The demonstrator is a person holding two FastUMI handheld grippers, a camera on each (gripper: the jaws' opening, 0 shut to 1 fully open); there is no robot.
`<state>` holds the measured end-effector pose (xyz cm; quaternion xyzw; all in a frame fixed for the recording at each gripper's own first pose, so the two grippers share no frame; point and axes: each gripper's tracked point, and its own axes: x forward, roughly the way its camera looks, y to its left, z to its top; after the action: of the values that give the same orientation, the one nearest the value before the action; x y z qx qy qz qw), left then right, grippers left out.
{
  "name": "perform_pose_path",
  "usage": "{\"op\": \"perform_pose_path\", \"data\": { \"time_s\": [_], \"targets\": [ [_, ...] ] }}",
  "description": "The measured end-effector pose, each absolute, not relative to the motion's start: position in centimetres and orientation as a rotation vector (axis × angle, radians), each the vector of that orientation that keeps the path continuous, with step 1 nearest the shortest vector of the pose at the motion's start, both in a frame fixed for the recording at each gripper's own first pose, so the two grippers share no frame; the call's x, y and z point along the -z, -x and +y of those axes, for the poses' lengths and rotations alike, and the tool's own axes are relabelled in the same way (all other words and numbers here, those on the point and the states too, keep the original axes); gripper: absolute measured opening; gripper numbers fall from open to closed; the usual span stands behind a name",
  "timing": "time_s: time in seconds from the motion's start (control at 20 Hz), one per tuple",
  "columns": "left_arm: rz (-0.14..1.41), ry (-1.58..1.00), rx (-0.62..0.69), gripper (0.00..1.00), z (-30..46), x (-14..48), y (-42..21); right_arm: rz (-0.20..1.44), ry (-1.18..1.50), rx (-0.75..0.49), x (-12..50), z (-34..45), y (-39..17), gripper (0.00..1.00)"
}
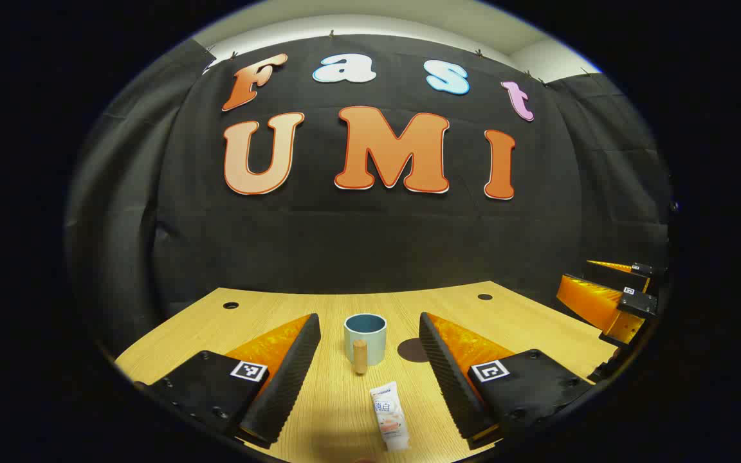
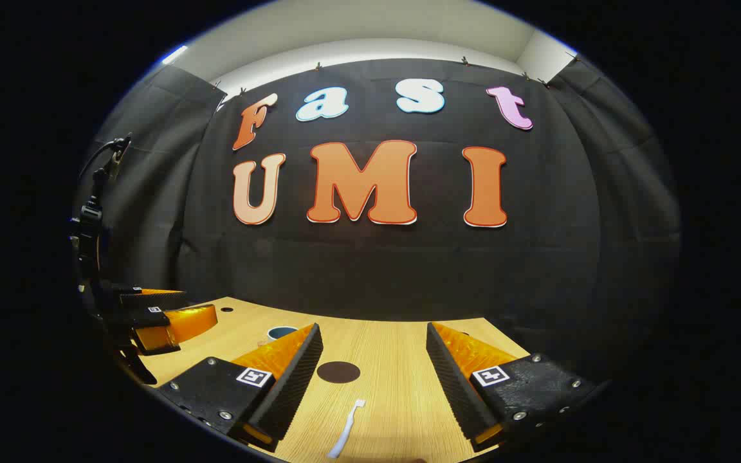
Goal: Put the toothbrush and toothpaste on the desktop into the cup, then pick up the cup and place it on the coaster on the desktop.
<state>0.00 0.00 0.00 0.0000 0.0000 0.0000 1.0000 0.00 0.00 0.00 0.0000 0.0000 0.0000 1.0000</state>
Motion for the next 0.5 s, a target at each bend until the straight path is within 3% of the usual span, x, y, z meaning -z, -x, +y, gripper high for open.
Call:
{"op": "perform_pose_path", "data": {
  "time_s": [0.5],
  "targets": [
    [0.034, 0.026, 0.005, 1.00, 0.17, 0.58, -0.18, 0.010, -0.003, 0.004, 0.16, -0.03, -0.14, 0.99]
  ]
}}
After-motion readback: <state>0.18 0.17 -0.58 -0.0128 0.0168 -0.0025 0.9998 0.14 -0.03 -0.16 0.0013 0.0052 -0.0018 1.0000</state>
